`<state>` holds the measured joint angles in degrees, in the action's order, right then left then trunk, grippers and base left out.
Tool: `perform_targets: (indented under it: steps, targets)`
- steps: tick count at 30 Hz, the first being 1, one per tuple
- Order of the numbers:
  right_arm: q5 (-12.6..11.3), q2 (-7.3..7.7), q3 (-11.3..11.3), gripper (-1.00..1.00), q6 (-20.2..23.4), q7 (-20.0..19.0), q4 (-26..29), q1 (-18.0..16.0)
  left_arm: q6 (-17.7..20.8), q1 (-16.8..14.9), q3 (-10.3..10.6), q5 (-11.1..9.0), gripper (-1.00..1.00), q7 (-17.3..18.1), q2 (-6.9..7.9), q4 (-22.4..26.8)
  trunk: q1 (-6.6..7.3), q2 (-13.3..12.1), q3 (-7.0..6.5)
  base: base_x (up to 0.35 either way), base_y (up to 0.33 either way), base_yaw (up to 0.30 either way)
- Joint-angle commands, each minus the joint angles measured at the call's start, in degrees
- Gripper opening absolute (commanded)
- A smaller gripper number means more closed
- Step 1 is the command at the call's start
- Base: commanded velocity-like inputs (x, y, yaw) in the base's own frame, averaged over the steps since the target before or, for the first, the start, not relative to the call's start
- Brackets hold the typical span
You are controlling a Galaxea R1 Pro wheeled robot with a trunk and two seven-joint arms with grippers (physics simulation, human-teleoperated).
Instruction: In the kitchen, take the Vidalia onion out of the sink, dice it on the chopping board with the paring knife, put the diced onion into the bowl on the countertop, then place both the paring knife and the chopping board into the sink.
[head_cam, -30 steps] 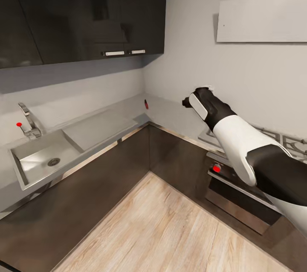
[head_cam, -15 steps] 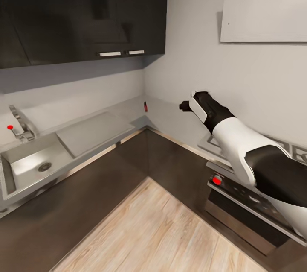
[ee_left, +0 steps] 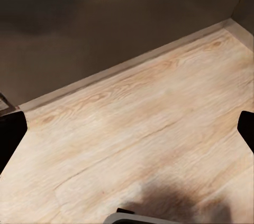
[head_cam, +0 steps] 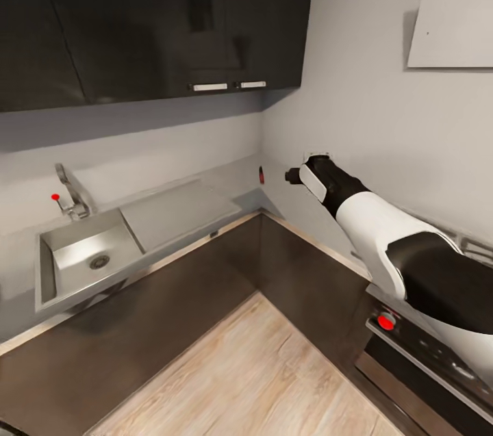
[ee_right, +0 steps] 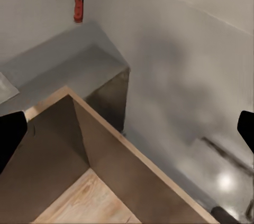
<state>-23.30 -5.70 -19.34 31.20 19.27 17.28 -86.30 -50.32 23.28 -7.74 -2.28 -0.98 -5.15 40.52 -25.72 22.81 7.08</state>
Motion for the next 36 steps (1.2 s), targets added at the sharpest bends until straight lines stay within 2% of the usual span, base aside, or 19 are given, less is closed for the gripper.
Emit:
perform_targets:
  steps: [1, 9, 29, 36]
  targets:
    - [-0.6, 0.06, -0.4, 1.00, 0.2, 0.4, 0.0, -0.1, 0.0, 0.0, -0.1, -0.1, 1.00, 0.0, -0.03, 0.1, -0.06, 0.1, 0.11, 0.302, 0.001, 0.283]
    - [-0.6, 0.61, -0.4, 1.00, 0.2, 0.2, -0.1, 0.0, 0.0, 0.0, -0.1, -0.2, 1.00, 0.0, -0.04, 0.1, -0.06, 0.1, 0.11, 0.312, 0.000, 0.232]
    - [-0.6, 0.67, -0.4, 1.00, -3.8, 0.1, -3.5, 0.7, 0.0, 0.0, -0.1, -0.2, 1.00, 0.0, -0.04, 0.0, -0.06, 0.1, 0.11, 0.316, 0.000, 0.007]
    - [-0.6, 0.34, -0.4, 1.00, -3.9, 0.1, -3.6, 0.8, 0.0, 0.0, -0.1, -0.2, 1.00, 0.0, -0.03, 0.0, -0.06, 0.1, 0.11, 0.297, 0.000, 0.000]
